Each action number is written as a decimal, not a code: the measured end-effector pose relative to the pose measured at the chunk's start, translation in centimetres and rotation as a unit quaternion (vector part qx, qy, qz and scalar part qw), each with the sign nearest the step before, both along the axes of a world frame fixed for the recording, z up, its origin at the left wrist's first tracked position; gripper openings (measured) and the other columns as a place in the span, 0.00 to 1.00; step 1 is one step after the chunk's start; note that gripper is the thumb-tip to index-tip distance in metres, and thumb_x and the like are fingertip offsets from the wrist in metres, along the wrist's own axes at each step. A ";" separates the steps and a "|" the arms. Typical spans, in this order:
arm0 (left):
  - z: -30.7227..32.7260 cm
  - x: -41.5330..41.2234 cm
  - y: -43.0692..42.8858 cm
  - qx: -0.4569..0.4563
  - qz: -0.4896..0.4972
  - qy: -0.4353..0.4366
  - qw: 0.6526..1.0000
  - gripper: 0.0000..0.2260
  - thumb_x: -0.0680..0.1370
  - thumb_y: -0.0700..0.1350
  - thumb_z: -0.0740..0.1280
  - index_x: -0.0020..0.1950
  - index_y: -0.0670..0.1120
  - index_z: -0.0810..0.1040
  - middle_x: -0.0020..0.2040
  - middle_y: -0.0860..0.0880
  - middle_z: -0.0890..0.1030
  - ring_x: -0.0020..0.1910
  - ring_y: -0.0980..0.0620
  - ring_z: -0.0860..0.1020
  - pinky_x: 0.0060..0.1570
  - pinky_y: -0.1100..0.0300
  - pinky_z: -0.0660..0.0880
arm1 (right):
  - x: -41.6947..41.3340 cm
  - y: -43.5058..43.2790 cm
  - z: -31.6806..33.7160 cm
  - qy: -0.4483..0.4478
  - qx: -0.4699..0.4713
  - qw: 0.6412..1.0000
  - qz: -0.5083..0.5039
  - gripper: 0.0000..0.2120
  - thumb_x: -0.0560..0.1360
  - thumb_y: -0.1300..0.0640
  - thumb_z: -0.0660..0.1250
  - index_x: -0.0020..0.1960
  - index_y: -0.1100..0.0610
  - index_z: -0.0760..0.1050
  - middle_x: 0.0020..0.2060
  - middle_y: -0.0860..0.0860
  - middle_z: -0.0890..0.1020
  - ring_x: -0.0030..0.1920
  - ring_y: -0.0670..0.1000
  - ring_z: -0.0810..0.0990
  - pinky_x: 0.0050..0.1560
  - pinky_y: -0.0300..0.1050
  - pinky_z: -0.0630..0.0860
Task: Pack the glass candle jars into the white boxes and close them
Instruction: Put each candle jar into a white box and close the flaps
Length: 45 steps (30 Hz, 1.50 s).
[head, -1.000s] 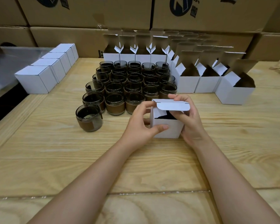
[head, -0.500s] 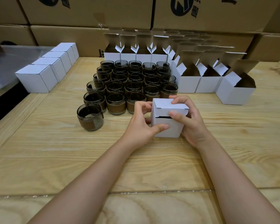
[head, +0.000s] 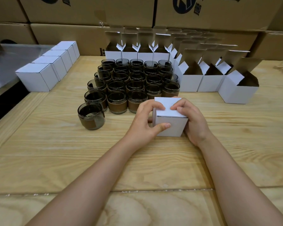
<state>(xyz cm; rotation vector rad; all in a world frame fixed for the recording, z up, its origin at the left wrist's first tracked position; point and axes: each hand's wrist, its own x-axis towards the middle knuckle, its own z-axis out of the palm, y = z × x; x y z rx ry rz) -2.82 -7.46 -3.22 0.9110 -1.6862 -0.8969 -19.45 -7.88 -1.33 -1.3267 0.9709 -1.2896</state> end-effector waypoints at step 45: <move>-1.6 27.3 9.0 -0.362 0.191 -0.454 0.791 0.18 0.74 0.56 0.60 0.55 0.44 0.72 0.58 0.40 0.75 0.63 0.42 0.75 0.50 0.37 0.74 | 0.2 -1.0 -0.7 -0.037 0.075 0.996 -0.020 0.11 0.82 0.51 0.55 0.61 0.53 0.72 0.47 0.56 0.82 0.46 0.53 0.83 0.50 0.46 0.79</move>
